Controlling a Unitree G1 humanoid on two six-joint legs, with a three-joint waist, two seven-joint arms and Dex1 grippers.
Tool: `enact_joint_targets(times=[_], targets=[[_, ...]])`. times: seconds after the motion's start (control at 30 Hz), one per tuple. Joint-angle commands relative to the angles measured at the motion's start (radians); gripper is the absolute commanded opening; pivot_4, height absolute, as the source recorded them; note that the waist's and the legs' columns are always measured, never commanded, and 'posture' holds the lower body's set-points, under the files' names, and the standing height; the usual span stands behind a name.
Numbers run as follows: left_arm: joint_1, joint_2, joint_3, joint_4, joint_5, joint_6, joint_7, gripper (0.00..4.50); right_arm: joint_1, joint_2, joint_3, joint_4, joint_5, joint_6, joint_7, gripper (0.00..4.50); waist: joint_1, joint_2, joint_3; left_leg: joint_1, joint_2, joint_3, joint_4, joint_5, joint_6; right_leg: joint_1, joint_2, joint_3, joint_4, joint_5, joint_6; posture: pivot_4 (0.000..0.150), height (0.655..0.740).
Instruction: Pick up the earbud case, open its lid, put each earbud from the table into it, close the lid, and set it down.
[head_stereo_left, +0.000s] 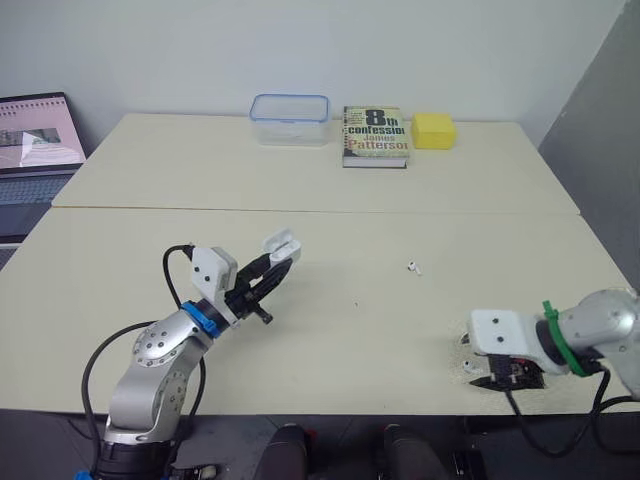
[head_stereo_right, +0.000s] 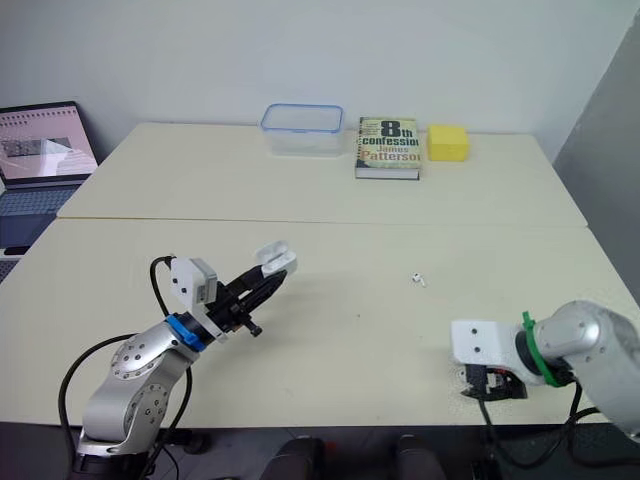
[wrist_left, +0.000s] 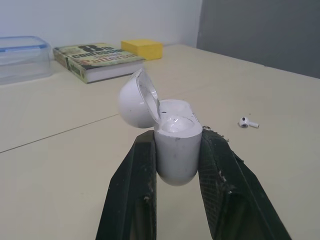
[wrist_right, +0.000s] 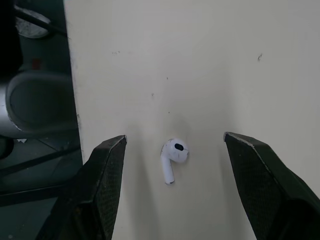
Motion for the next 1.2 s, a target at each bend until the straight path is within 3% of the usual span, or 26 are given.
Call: enact_joint_targets(times=[0.03,0.47,0.6,0.83,1.2], targets=[[-0.005,-0.009,-0.005,-0.015,0.004,-0.024,0.0,0.77,-0.016,0.017,0.056,-0.012,-0.037,0.062,-0.06,3.24,0.0,0.0,0.0,-0.001,0.0,0.0,0.0,0.0,0.0,0.0,0.0,0.0,0.0,0.0,0.001,0.15,0.74],[0.006,-0.015,-0.003,-0.008,0.007,-0.042,-0.001,0.77,-0.02,0.02,0.152,0.082,-0.109,0.0,-0.114,3.24,-0.006,-0.006,-0.004,-0.003,-0.001,0.0,0.003,0.0,0.0,-0.001,0.001,0.0,-0.001,0.003,0.005,0.15,0.74],[0.005,-0.015,-0.004,-0.003,0.008,-0.049,-0.002,0.77,-0.029,0.021,0.167,0.099,-0.138,-0.02,-0.122,2.36,-0.008,-0.013,-0.008,-0.002,0.0,0.0,0.003,0.0,0.0,0.0,0.001,0.0,-0.001,0.001,0.003,0.15,0.74],[0.002,-0.015,-0.004,0.006,0.007,-0.056,-0.008,0.77,-0.042,0.024,0.162,0.103,-0.105,-0.001,-0.105,0.06,-0.01,-0.017,-0.01,0.003,0.01,0.003,0.004,0.0,0.0,0.004,-0.002,-0.002,-0.008,0.0,0.0,0.15,0.74],[-0.001,-0.014,-0.005,0.009,0.007,-0.06,-0.005,0.77,-0.133,0.088,0.077,0.131,-0.017,-0.066,-0.071,0.0,-0.008,-0.013,-0.008,0.0,0.013,0.014,0.002,-0.005,0.0,-0.002,0.003,-0.001,-0.012,0.011,0.006,0.15,0.74]])
